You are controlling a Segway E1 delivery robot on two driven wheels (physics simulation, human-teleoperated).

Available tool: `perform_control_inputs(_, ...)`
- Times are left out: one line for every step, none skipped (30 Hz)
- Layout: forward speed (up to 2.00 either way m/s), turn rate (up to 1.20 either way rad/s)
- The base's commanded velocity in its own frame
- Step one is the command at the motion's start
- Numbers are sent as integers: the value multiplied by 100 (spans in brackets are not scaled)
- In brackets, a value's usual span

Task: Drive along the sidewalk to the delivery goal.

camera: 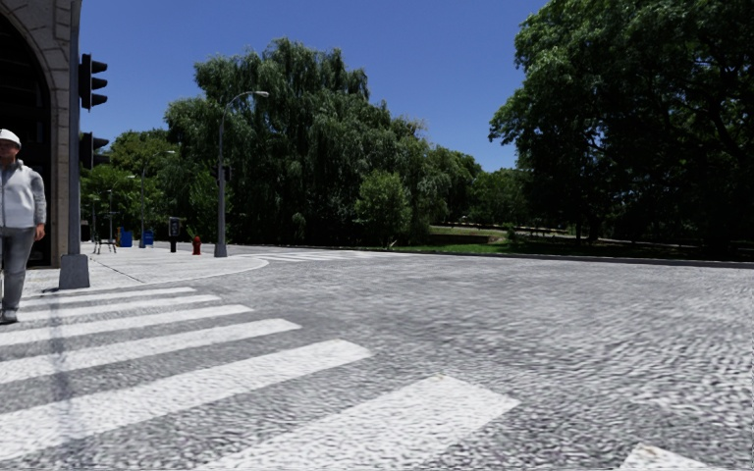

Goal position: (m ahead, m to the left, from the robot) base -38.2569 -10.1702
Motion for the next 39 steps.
perform_control_inputs(54,0)
perform_control_inputs(54,0)
perform_control_inputs(54,2)
perform_control_inputs(55,10)
perform_control_inputs(55,15)
perform_control_inputs(55,15)
perform_control_inputs(56,17)
perform_control_inputs(56,21)
perform_control_inputs(56,29)
perform_control_inputs(56,29)
perform_control_inputs(56,35)
perform_control_inputs(56,37)
perform_control_inputs(56,38)
perform_control_inputs(56,38)
perform_control_inputs(56,38)
perform_control_inputs(56,38)
perform_control_inputs(56,38)
perform_control_inputs(56,40)
perform_control_inputs(56,40)
perform_control_inputs(56,44)
perform_control_inputs(56,45)
perform_control_inputs(56,45)
perform_control_inputs(56,46)
perform_control_inputs(56,46)
perform_control_inputs(57,46)
perform_control_inputs(58,46)
perform_control_inputs(58,46)
perform_control_inputs(58,46)
perform_control_inputs(61,41)
perform_control_inputs(61,41)
perform_control_inputs(69,32)
perform_control_inputs(80,25)
perform_control_inputs(84,15)
perform_control_inputs(84,15)
perform_control_inputs(85,5)
perform_control_inputs(86,2)
perform_control_inputs(87,1)
perform_control_inputs(87,1)
perform_control_inputs(88,1)
